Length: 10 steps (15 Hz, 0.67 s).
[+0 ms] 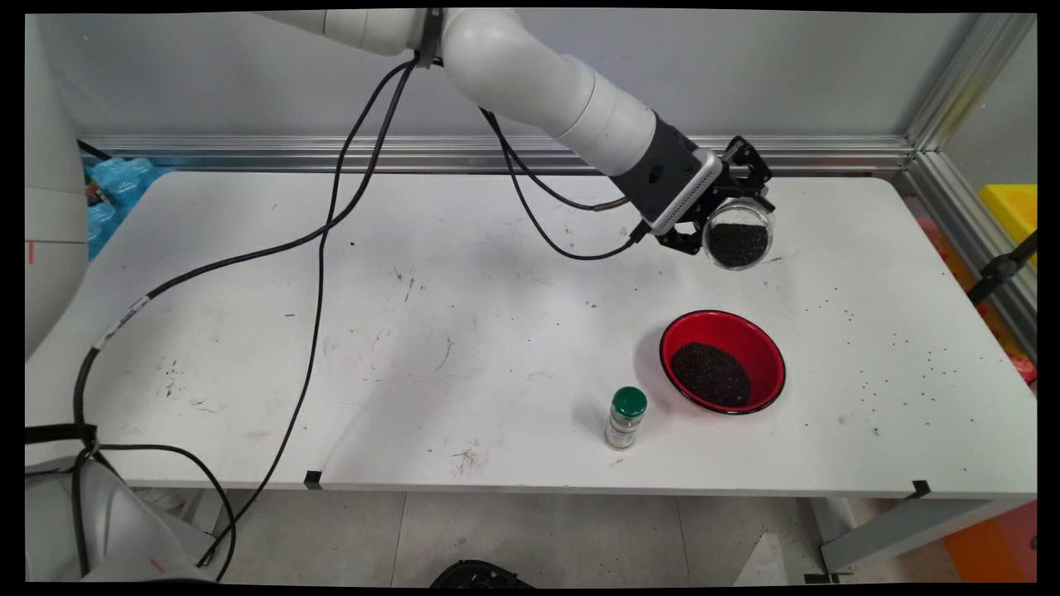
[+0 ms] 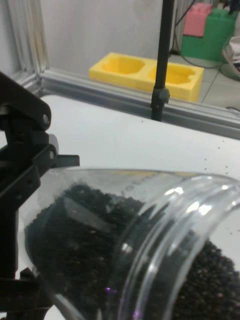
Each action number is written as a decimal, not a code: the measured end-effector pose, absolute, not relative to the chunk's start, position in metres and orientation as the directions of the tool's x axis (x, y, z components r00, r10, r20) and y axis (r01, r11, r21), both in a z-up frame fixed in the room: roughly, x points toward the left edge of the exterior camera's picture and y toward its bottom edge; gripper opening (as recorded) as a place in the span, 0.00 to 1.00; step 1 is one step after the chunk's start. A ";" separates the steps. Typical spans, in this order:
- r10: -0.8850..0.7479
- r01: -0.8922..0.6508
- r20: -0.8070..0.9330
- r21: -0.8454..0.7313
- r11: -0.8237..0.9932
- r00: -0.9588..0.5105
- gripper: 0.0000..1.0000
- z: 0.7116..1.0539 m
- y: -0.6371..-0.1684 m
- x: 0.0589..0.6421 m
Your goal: Pour the black seasoning powder in the red bowl
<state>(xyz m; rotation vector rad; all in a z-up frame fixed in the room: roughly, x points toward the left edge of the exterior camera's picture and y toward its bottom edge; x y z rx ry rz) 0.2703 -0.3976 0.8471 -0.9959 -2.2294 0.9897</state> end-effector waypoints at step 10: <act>0.667 0.333 0.310 -0.679 0.654 -0.677 0.00 0.856 -0.401 0.280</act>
